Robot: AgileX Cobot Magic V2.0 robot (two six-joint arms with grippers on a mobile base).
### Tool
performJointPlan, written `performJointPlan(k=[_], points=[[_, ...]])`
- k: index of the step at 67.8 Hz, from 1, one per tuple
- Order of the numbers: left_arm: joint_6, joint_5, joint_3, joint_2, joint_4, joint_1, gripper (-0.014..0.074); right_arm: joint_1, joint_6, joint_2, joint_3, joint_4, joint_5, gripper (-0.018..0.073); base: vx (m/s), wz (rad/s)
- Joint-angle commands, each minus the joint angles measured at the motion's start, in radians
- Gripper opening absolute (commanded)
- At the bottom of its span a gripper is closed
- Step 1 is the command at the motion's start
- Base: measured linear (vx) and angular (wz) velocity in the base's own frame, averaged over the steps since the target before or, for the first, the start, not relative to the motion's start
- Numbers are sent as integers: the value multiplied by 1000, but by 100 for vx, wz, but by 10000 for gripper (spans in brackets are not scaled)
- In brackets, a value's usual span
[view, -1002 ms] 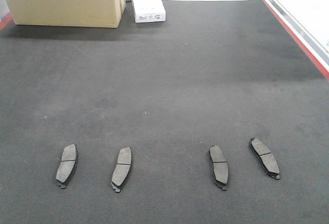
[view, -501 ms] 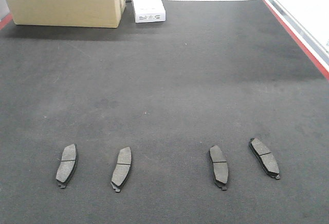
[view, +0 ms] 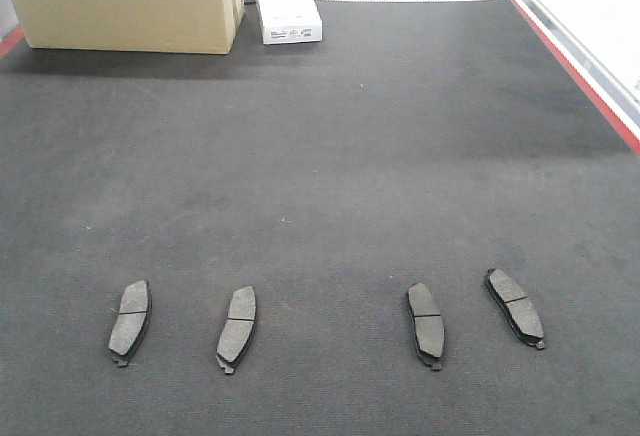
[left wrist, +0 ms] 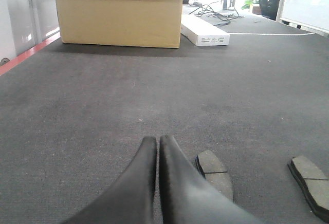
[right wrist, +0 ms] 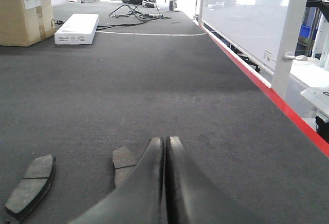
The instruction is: Move and align brake pads A on conveyor
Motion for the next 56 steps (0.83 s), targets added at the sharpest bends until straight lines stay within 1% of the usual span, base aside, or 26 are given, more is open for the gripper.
performJointPlan(k=[1, 56], points=[[-3, -76, 17, -15, 1, 0, -6, -8, -3, -12, 12, -2, -70, -11, 0, 0], [-3, -76, 17, -15, 1, 0, -6, -8, -3, -12, 12, -3, -70, -11, 0, 0]])
